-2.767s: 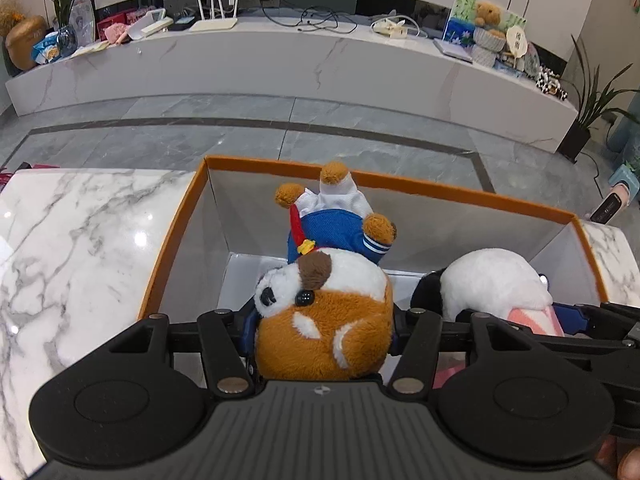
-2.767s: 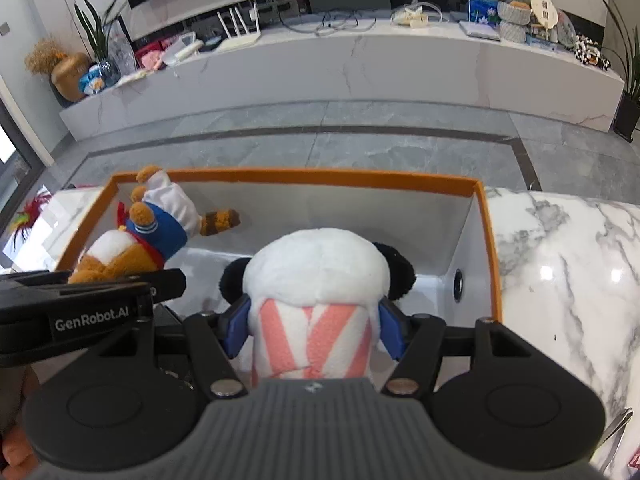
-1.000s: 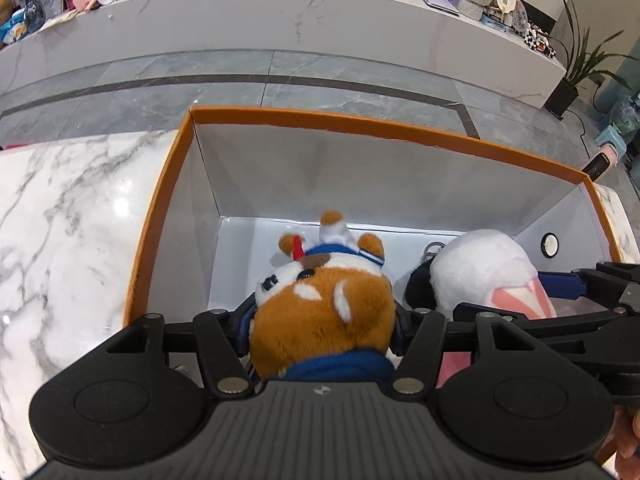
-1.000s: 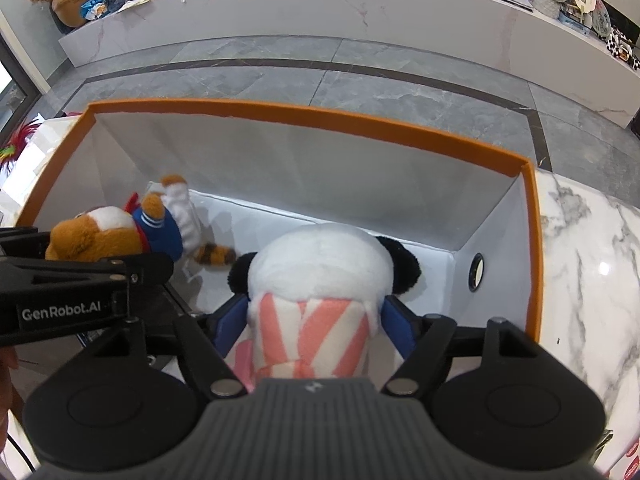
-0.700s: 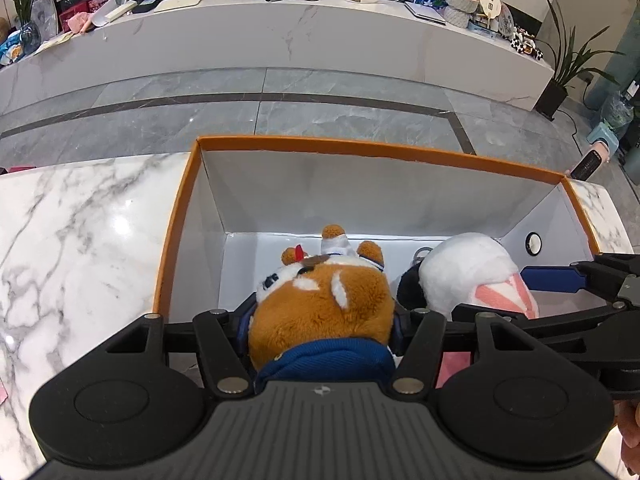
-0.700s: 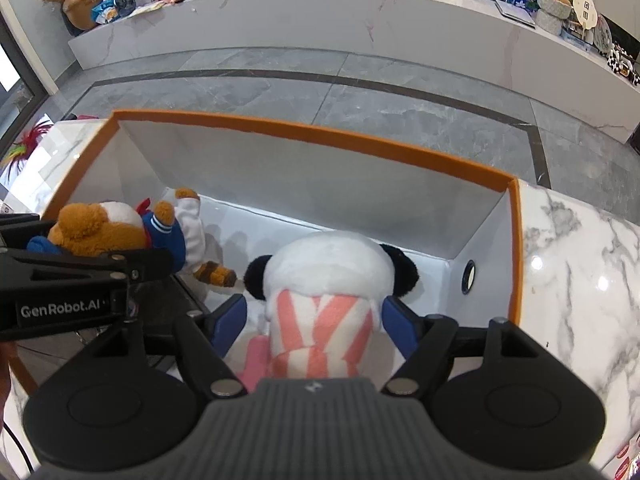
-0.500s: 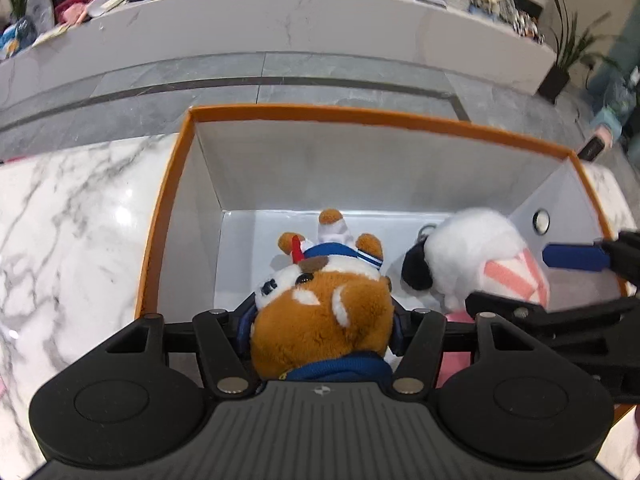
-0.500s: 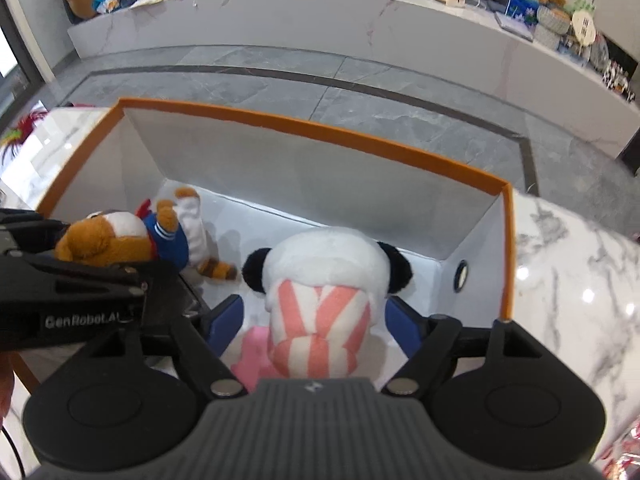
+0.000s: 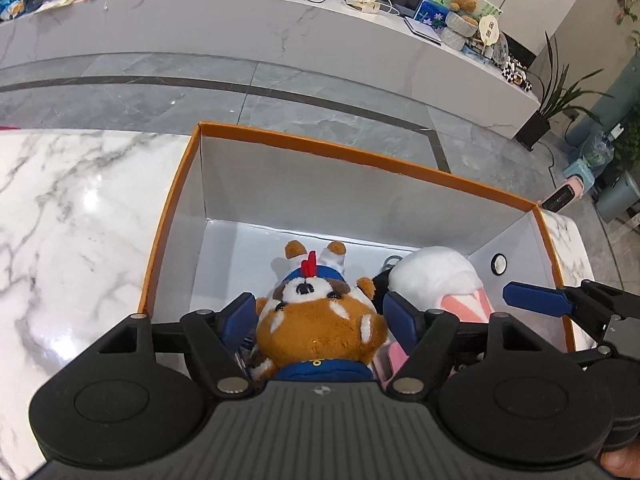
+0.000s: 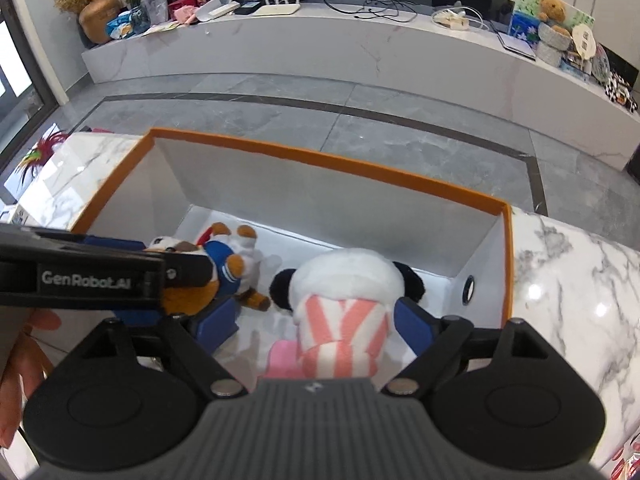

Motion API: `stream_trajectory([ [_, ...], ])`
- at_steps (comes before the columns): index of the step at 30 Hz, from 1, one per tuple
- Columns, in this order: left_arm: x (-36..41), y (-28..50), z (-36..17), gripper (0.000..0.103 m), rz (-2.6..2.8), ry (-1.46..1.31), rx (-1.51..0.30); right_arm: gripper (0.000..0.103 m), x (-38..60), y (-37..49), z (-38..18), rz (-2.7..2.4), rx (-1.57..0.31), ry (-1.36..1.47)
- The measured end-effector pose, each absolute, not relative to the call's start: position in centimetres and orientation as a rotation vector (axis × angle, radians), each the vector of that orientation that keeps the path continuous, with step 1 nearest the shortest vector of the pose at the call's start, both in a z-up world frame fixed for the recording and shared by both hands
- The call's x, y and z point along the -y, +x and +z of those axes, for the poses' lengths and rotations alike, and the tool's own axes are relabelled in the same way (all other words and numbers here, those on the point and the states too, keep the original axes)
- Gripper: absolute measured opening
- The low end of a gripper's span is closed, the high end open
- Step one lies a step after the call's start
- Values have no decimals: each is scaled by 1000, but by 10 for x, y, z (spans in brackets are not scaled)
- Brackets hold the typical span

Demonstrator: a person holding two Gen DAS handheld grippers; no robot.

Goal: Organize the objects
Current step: 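Lower the dog plush into the box with the left tool while the right tool lowers the striped plush, then open both tools and withdraw them from the orange box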

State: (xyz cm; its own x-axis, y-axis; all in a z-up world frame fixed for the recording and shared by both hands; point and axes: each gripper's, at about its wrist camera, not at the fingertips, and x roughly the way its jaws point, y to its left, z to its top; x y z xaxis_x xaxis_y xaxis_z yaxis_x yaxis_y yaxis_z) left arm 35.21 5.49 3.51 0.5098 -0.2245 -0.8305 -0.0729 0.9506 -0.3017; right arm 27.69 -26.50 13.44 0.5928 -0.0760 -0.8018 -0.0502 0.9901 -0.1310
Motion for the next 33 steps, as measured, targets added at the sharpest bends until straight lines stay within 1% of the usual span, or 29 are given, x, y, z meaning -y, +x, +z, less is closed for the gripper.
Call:
stream_trajectory([
  [8,-61,332,63,83,-98,-301,-987,88,259,250,148,15,-879,-127],
  [9,-61,329,68,83,-98,-286,-983,90,258,243,152,12,-858,-117],
  [10,-59,325,74,83,-96,-265,-981,93,256,235,157,12,-838,-109],
  [11,-57,319,79,83,-89,-237,-980,94,254,226,160,16,-814,-103],
  [15,-53,290,103,83,-47,-148,-961,95,246,186,171,32,-741,-93],
  [21,-53,225,131,85,-38,-99,-905,98,245,111,174,41,-647,-66],
  [27,-49,158,116,86,-45,-146,-904,98,250,55,152,56,-633,-70],
  [33,-38,110,70,86,-29,-128,-925,99,255,27,115,117,-640,-61],
])
